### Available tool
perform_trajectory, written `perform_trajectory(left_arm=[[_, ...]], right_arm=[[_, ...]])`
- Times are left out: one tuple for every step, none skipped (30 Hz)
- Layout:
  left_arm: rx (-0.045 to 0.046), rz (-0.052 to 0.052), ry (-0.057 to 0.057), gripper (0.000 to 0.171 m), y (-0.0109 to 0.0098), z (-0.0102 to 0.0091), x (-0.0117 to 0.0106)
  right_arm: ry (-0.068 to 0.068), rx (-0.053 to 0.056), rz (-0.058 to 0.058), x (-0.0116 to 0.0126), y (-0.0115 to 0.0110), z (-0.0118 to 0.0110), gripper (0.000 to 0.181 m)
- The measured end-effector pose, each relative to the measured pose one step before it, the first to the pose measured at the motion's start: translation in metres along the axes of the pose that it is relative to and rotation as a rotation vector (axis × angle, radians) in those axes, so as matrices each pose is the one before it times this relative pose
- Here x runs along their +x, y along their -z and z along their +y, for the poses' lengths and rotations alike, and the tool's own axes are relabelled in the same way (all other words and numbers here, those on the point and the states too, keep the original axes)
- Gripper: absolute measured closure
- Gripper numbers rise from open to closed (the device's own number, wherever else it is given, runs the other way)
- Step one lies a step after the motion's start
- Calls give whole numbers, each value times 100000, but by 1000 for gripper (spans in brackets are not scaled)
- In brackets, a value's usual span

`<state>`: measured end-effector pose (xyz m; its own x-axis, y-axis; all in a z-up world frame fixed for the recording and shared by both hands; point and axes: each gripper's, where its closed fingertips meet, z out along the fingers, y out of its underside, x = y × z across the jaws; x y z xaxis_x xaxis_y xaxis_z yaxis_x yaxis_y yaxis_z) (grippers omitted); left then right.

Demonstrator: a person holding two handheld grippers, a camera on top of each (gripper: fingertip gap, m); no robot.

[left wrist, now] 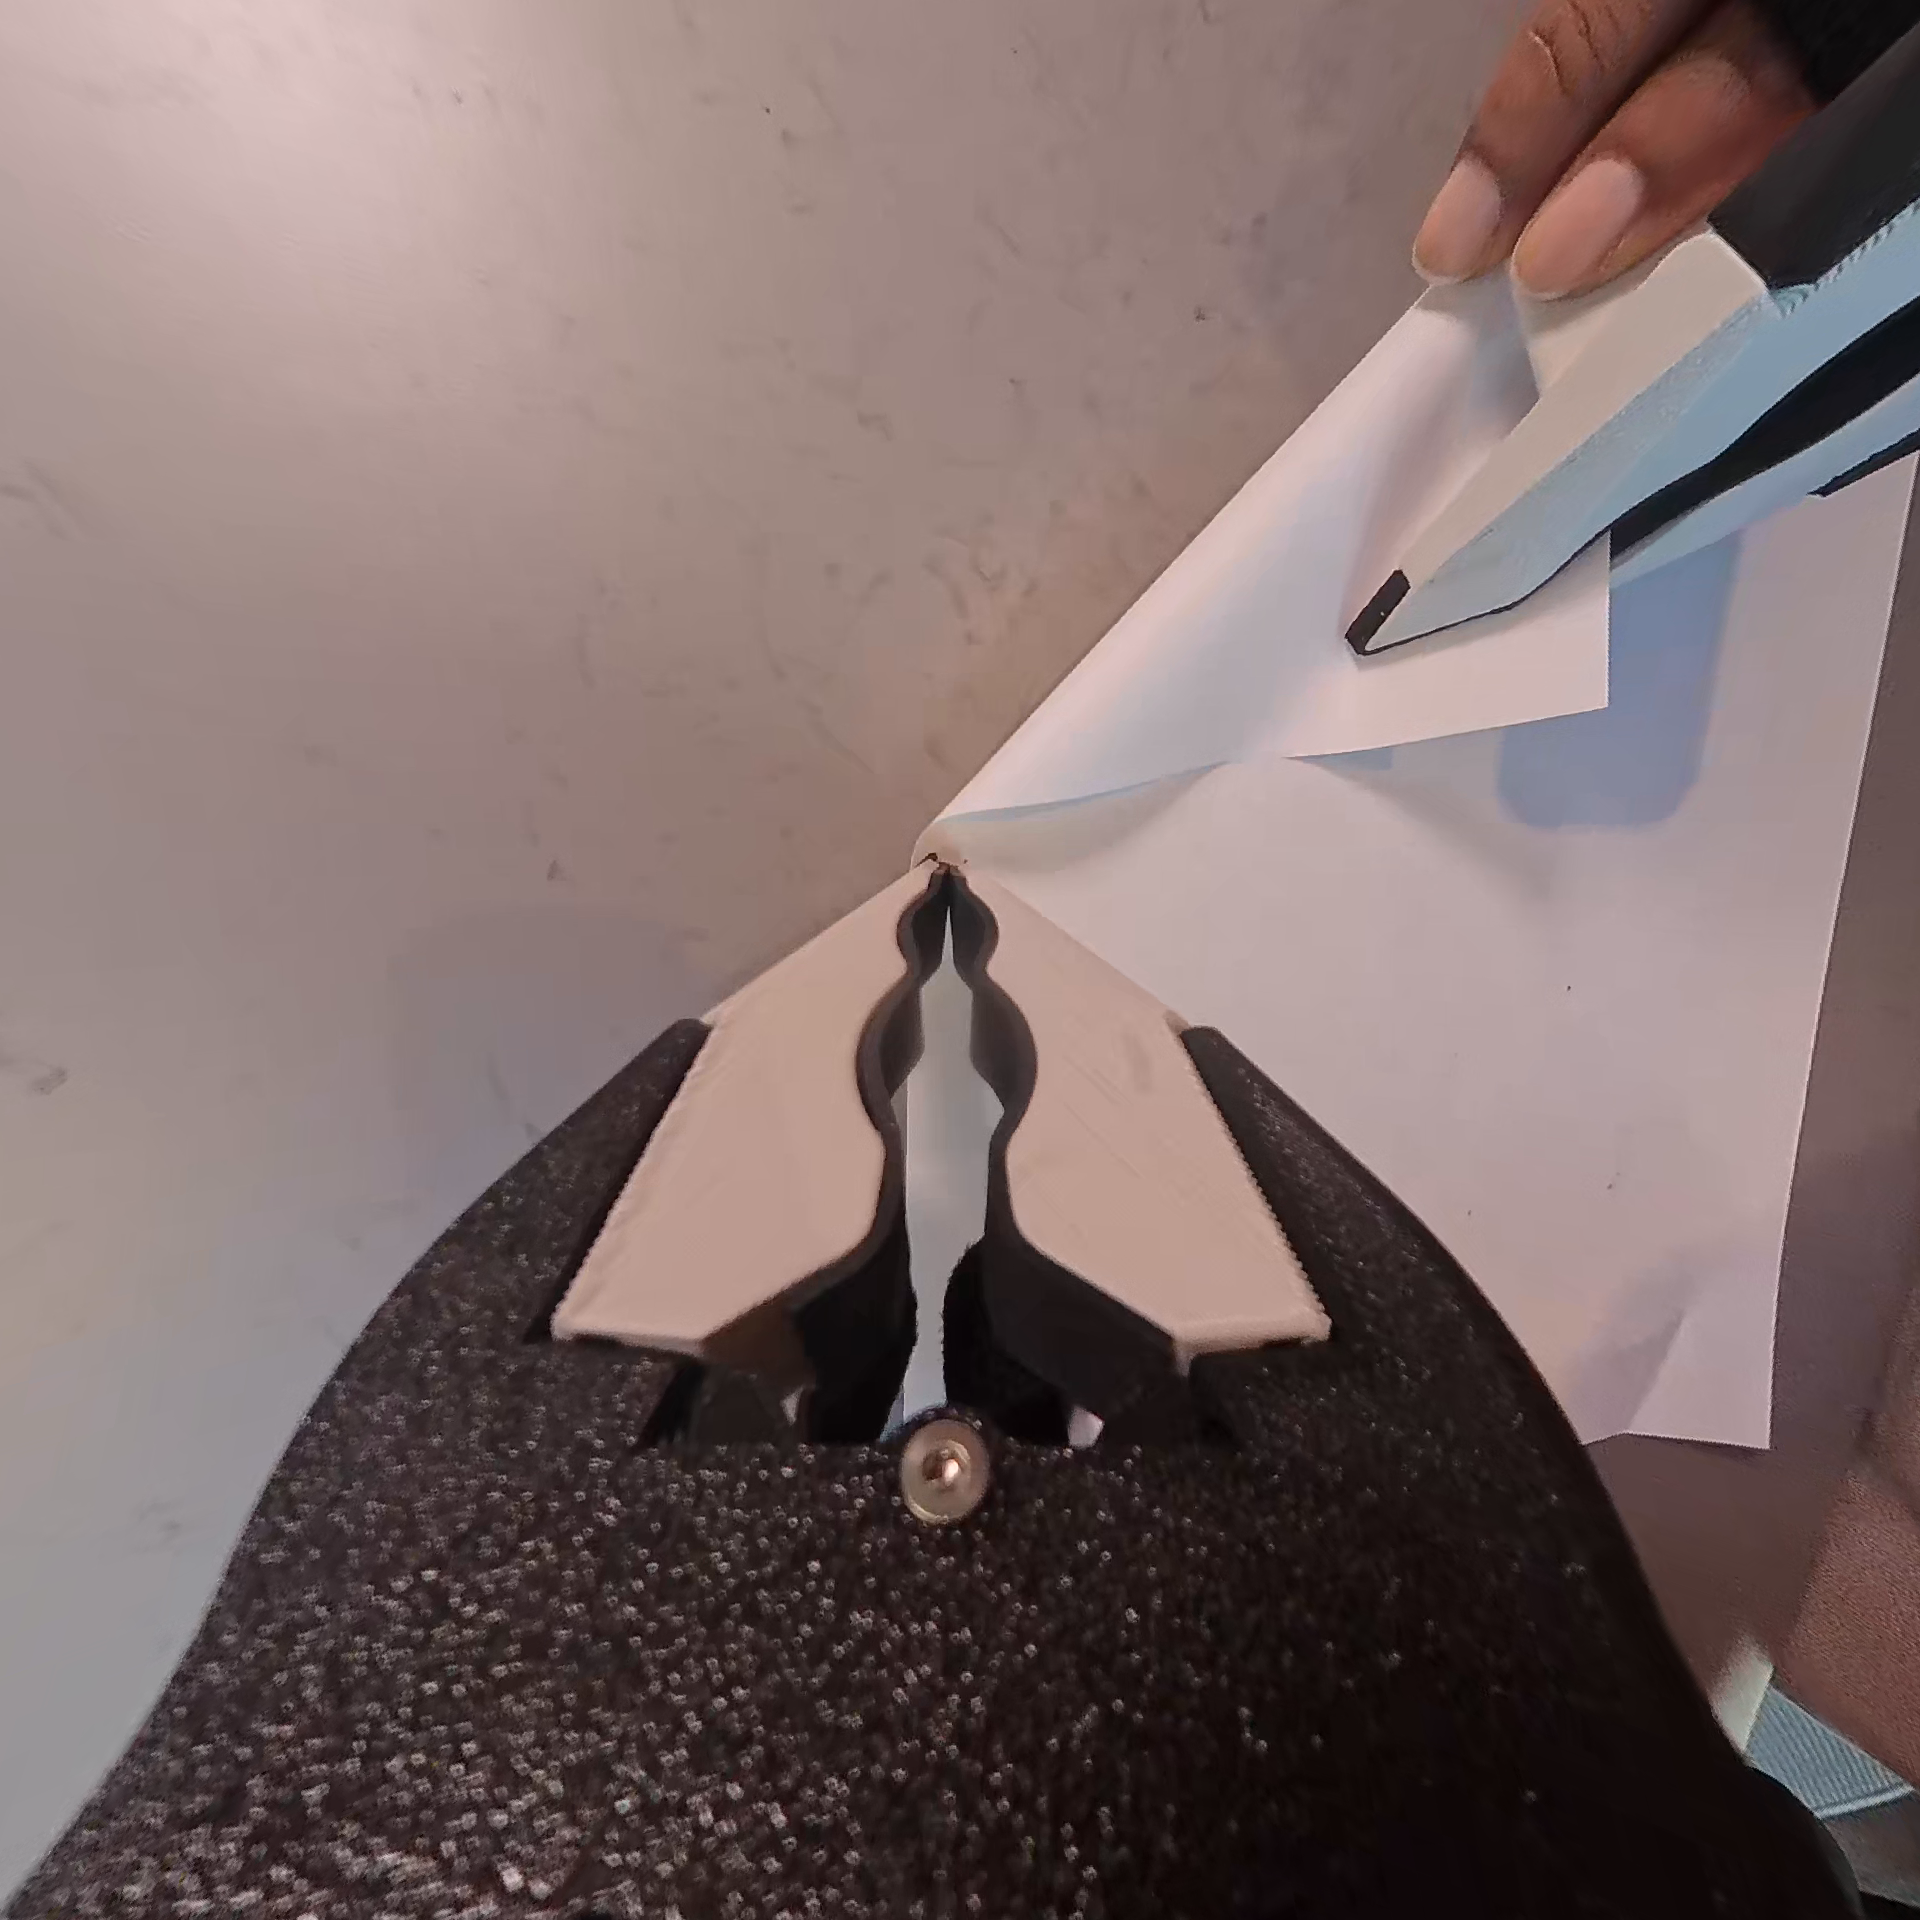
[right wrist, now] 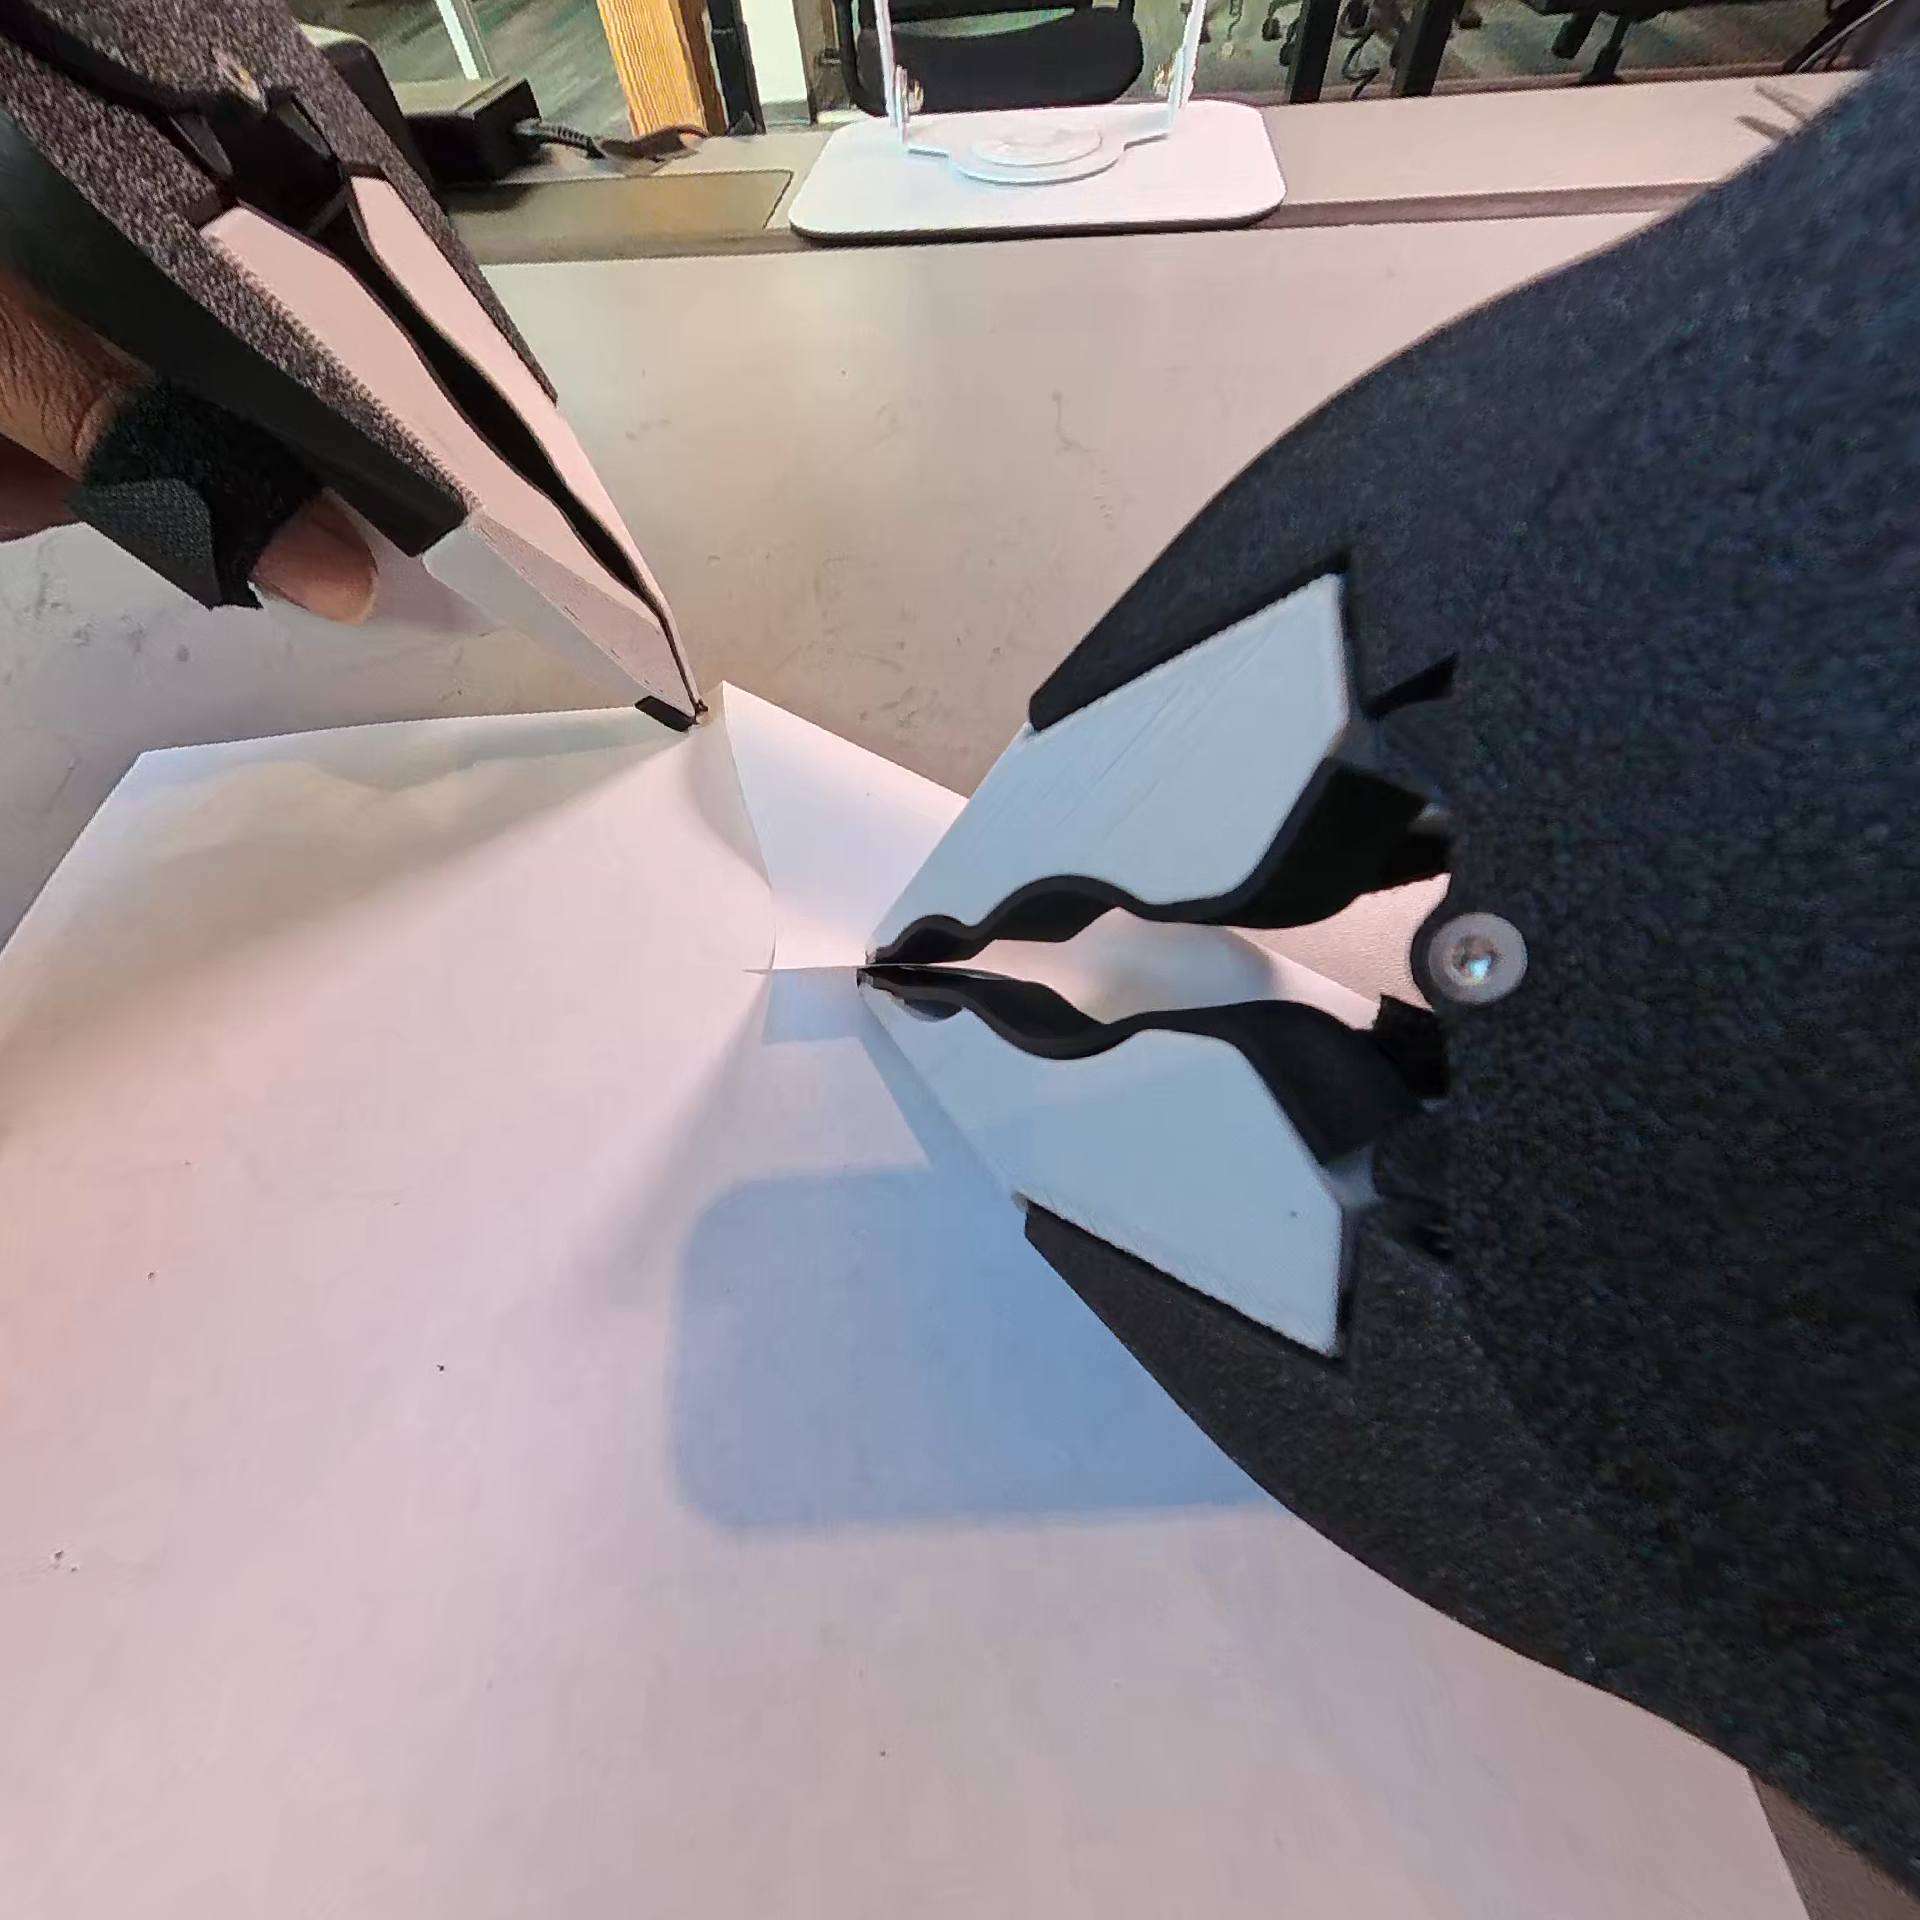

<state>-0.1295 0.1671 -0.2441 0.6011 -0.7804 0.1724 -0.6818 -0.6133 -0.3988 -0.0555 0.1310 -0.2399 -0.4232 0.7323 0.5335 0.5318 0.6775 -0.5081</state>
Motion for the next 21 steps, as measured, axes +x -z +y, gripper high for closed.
perform_trajectory(left_arm=[[28, -36, 17, 171, 2, 3, -10], [90, -7, 70, 171, -2, -6, -2], [149, 31, 175, 171, 7, -11, 6], [163, -4, 127, 171, -2, -3, 4], [208, -14, 173, 171, 7, -13, -6], [444, -17, 394, 171, 3, -26, -10], [888, -87, 593, 171, -9, -67, -52], [1187, -26, 746, 171, -13, -90, -65], [1364, 84, 803, 171, -20, -122, -82], [1488, 276, 880, 171, 1, -144, -80], [1045, 713, 972, 171, -39, -86, -50], [688, 973, 847, 171, -46, -44, -37], [933, 1065, 820, 171, 4, -112, -25], [436, 1277, 1073, 171, 38, -49, -14], [-124, 1053, 1001, 171, 47, 42, -30], [-442, 271, 329, 171, 1, 67, -102], [-235, -150, -218, 171, -17, 16, -110], [56, 298, 101, 171, -17, -44, -11], [-25, 394, 525, 171, -16, -50, -20], [77, 533, 1071, 171, -15, -55, -42], [199, 727, 1531, 171, -12, -52, -47]], right_arm=[[0, -255, -65, -25, -15, -25, 181], [19, -128, -89, -20, -11, -18, 181], [-7, -64, -42, -9, -2, -3, 181], [-101, 2, -17, -9, 0, 0, 181], [-358, 55, -43, 3, 0, 14, 181], [-605, 94, -73, 6, -4, 12, 181], [-522, 18, 97, 34, 1, 39, 181], [-374, 85, 50, 23, -3, 16, 181], [-202, 74, 37, 4, -7, 20, 181], [-84, 168, -10, -1, 1, 1, 181], [-32, 143, -33, -5, -3, 9, 181], [-51, 121, -178, -10, -3, 8, 181], [-70, 3, -231, 3, 11, 15, 181], [-185, -53, -144, 11, 7, 18, 181], [-108, -35, -9, 10, -6, 13, 181], [23, 76, 39, 9, -13, 1, 181], [85, 119, -41, -9, -8, -6, 181], [-38, 111, -137, -7, -9, -2, 181], [-168, 112, -180, 3, 3, 0, 181], [-158, 83, -188, -10, -1, 3, 181], [-53, 58, -151, 0, -6, -6, 181]])
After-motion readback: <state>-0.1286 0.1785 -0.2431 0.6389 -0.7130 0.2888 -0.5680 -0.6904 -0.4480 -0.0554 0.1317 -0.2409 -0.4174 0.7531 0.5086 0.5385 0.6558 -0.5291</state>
